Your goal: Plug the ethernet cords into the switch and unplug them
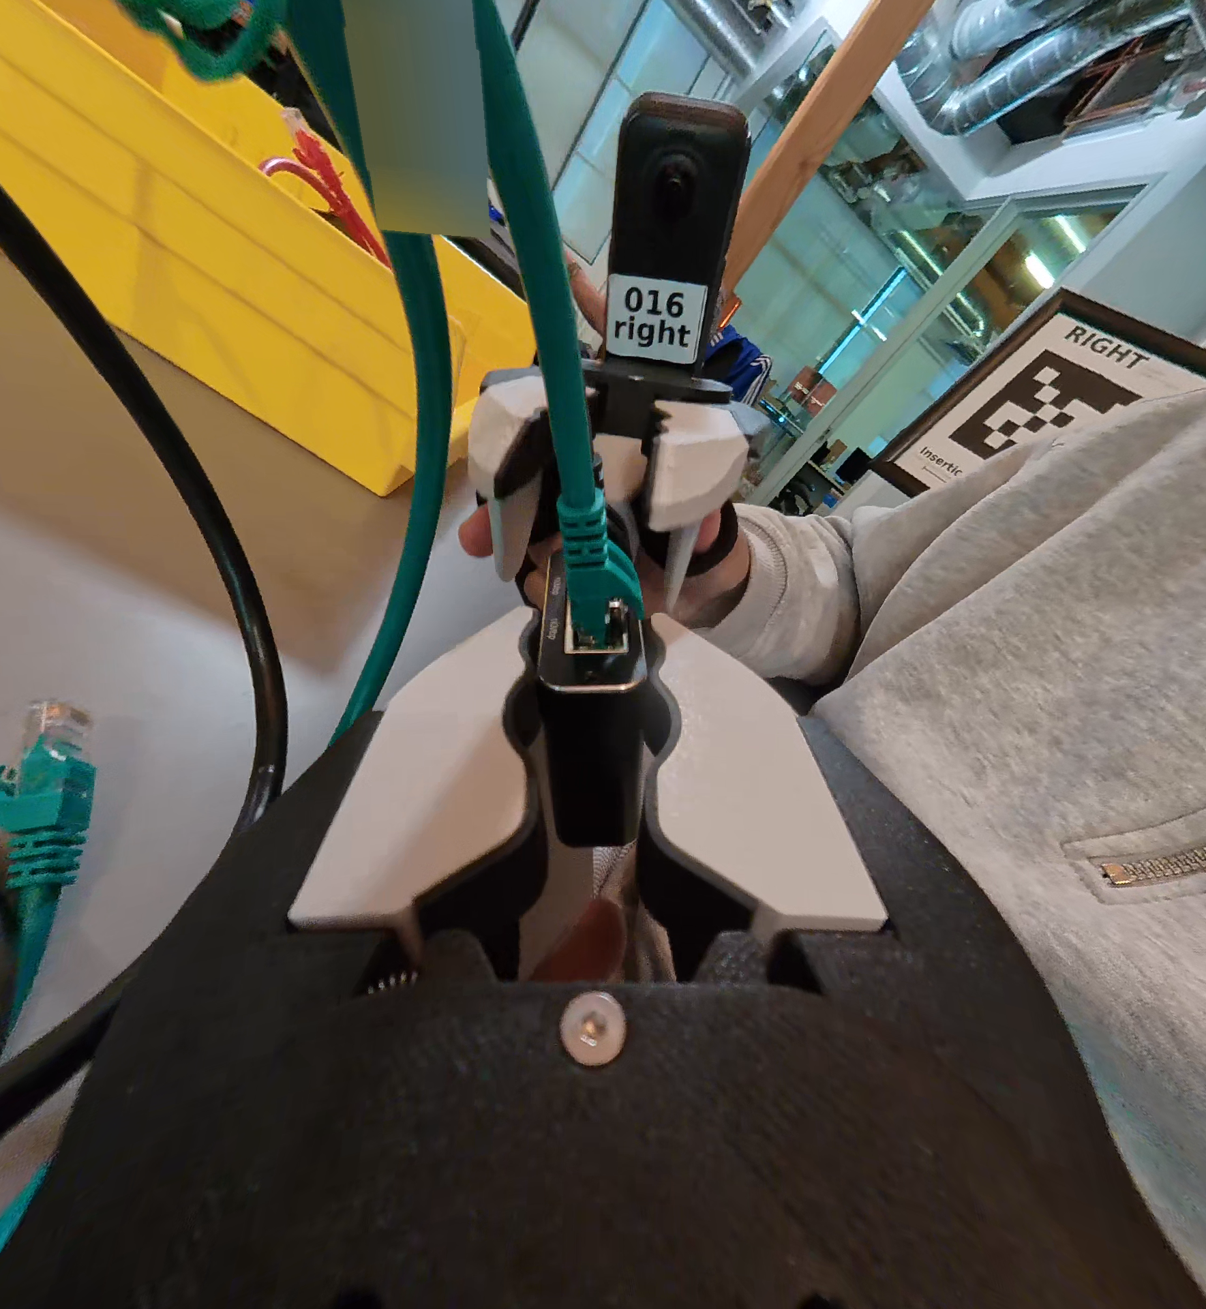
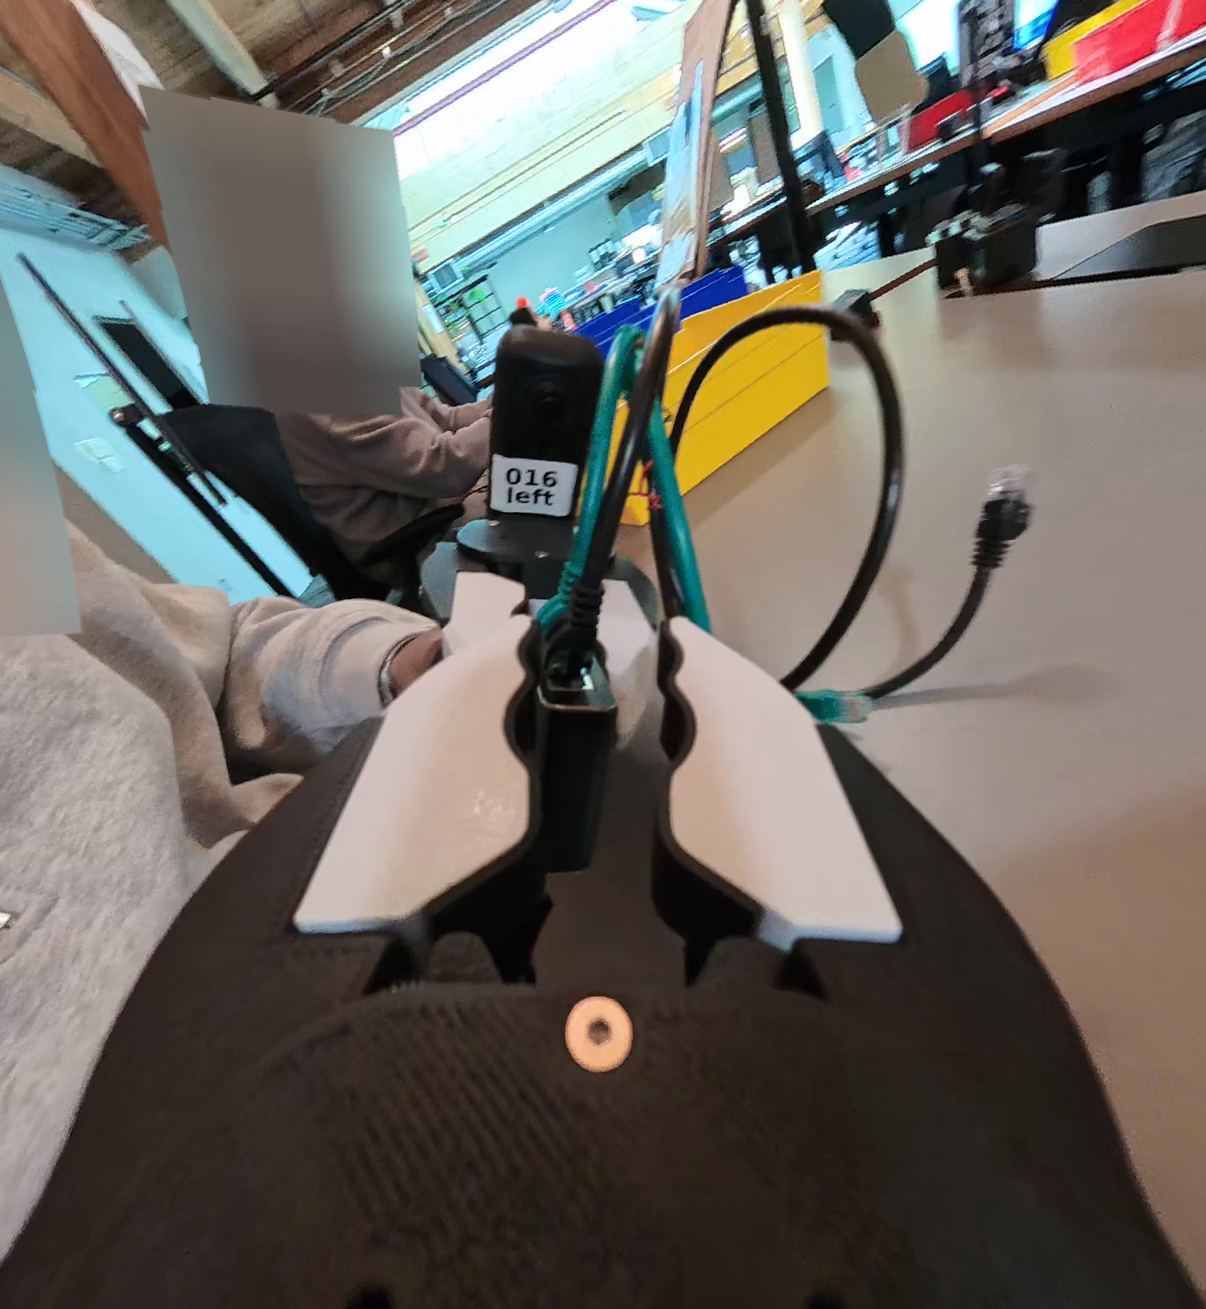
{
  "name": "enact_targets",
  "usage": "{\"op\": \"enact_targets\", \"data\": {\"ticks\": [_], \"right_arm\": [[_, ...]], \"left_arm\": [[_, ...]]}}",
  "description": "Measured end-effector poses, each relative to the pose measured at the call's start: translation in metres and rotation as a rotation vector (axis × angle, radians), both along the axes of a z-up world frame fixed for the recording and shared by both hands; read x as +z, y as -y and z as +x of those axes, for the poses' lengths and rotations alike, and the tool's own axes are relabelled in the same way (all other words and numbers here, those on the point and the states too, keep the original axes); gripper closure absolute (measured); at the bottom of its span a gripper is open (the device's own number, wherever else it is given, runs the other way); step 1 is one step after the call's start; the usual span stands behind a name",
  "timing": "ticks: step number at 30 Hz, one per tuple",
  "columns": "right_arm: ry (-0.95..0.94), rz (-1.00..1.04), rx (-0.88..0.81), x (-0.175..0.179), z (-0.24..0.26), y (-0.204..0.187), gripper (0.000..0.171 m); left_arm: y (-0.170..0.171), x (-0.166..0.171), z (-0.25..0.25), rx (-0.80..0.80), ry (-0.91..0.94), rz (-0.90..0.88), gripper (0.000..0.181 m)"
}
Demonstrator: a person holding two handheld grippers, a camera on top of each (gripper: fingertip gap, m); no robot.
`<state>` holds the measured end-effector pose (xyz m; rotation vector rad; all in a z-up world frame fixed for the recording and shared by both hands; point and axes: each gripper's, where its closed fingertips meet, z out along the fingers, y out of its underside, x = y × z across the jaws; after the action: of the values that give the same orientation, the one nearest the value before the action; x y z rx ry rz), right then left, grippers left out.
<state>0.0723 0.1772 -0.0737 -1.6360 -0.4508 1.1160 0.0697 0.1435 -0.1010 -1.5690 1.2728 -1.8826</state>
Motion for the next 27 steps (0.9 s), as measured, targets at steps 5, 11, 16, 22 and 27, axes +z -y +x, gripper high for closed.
{"op": "enact_targets", "data": {"ticks": [5, 11, 16, 22, 27], "right_arm": [[-0.026, -0.024, -0.032, -0.003, 0.014, -0.007, 0.153], [0.027, -0.028, 0.057, -0.014, -0.002, 0.0, 0.154], [0.156, 0.083, 0.043, -0.014, -0.004, 0.003, 0.166], [0.086, -0.003, 0.108, -0.018, -0.01, 0.007, 0.154], [0.118, 0.017, 0.104, -0.021, -0.012, 0.007, 0.148]], "left_arm": [[-0.006, -0.002, -0.001, 0.02, -0.01, -0.012, 0.158], [-0.015, -0.005, -0.002, 0.042, -0.024, -0.046, 0.158], [-0.016, -0.007, -0.002, 0.044, -0.035, -0.054, 0.158], [-0.014, -0.012, 0.0, 0.035, -0.058, -0.051, 0.158], [-0.011, -0.012, 0.0, 0.03, -0.057, -0.036, 0.158]]}}
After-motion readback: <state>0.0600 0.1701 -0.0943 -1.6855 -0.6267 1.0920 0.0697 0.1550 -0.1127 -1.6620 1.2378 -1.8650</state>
